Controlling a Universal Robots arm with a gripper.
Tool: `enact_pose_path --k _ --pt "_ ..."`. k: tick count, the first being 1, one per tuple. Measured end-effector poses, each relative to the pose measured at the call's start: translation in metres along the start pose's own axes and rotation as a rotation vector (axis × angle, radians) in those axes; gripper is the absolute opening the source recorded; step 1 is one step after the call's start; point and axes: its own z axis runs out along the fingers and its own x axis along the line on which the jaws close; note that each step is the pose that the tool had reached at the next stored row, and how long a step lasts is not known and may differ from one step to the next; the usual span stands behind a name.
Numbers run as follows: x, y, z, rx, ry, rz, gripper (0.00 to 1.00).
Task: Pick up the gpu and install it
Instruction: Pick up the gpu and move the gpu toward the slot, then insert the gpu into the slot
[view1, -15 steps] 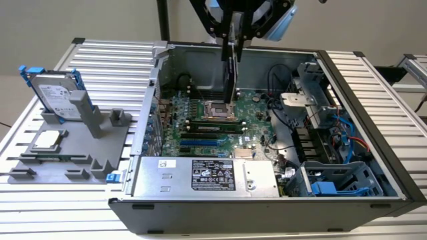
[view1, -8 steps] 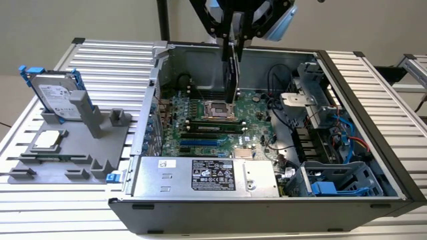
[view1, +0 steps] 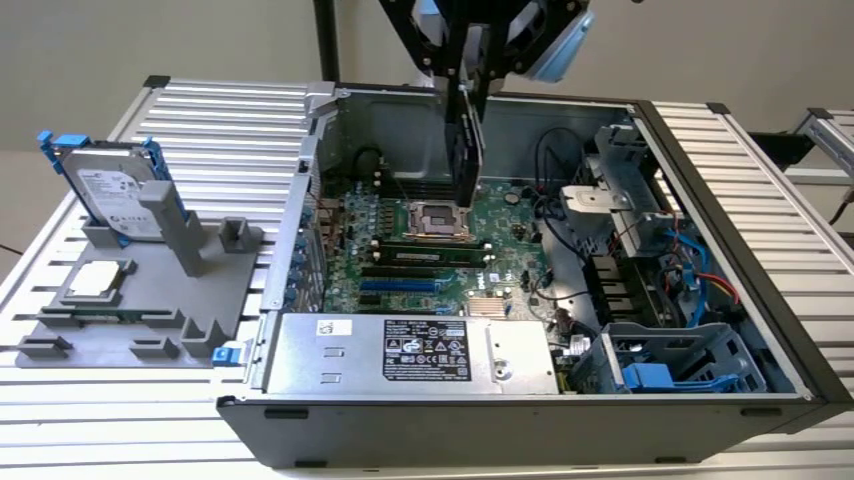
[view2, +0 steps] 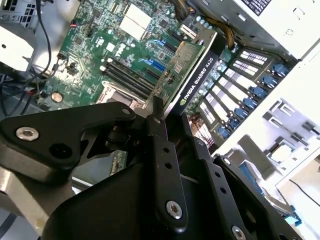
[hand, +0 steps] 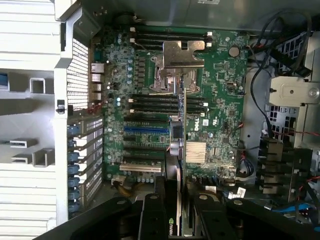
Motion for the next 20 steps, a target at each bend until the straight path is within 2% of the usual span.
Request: enact_pose_path --k 20 --pt "0.0000 0.0000 -0.0002 -0.0010 -0.0074 -0.137 0.00"
